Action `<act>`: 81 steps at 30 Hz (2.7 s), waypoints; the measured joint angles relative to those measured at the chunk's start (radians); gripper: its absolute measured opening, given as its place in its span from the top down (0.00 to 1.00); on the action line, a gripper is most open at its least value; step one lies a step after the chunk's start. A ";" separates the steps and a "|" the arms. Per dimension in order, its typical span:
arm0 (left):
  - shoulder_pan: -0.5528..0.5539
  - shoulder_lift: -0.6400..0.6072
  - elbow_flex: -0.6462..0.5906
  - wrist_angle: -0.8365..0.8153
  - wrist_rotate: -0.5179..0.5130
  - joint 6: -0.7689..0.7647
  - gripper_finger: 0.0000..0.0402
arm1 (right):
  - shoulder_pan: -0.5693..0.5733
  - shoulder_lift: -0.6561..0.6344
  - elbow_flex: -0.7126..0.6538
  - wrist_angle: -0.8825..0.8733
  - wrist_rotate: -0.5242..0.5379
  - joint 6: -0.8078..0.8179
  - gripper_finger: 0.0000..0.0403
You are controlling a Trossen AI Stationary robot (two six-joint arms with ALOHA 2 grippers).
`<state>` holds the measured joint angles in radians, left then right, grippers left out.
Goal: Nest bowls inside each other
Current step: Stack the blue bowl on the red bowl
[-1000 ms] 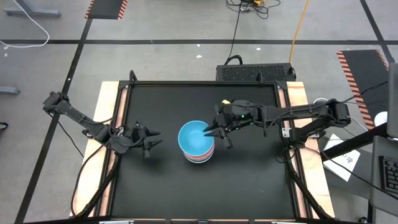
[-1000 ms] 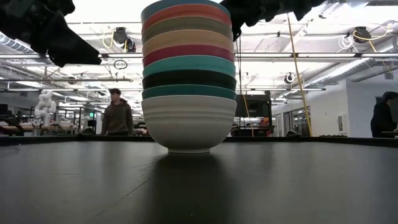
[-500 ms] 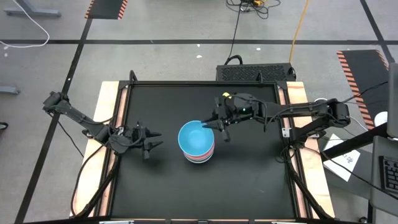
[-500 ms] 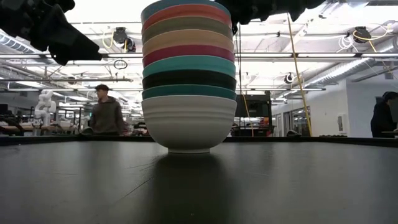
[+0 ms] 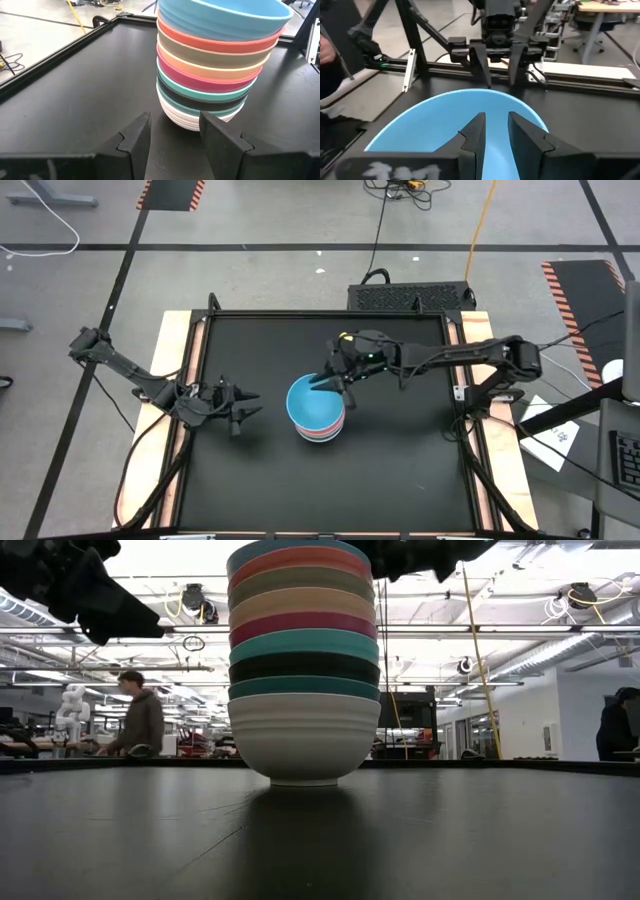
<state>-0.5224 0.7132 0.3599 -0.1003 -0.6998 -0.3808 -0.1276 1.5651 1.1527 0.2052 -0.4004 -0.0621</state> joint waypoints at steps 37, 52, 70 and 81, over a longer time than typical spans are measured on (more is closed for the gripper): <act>-0.086 0.000 0.000 -0.015 0.009 -0.023 0.58 | -0.001 0.107 0.088 -0.053 -0.025 0.020 0.82; -0.086 0.000 0.000 -0.014 -0.004 -0.021 0.58 | 0.083 0.107 0.088 0.060 -0.023 -0.013 0.82; -0.087 0.000 0.000 -0.016 -0.008 -0.025 0.58 | 0.131 0.203 0.086 0.135 -0.024 0.003 0.82; -0.087 0.000 0.000 -0.031 -0.008 -0.026 0.58 | 0.143 0.182 0.087 0.155 -0.020 -0.021 0.82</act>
<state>-0.6094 0.7136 0.3599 -0.1318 -0.7082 -0.4065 0.0152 1.7473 1.2396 0.3603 -0.4204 -0.0828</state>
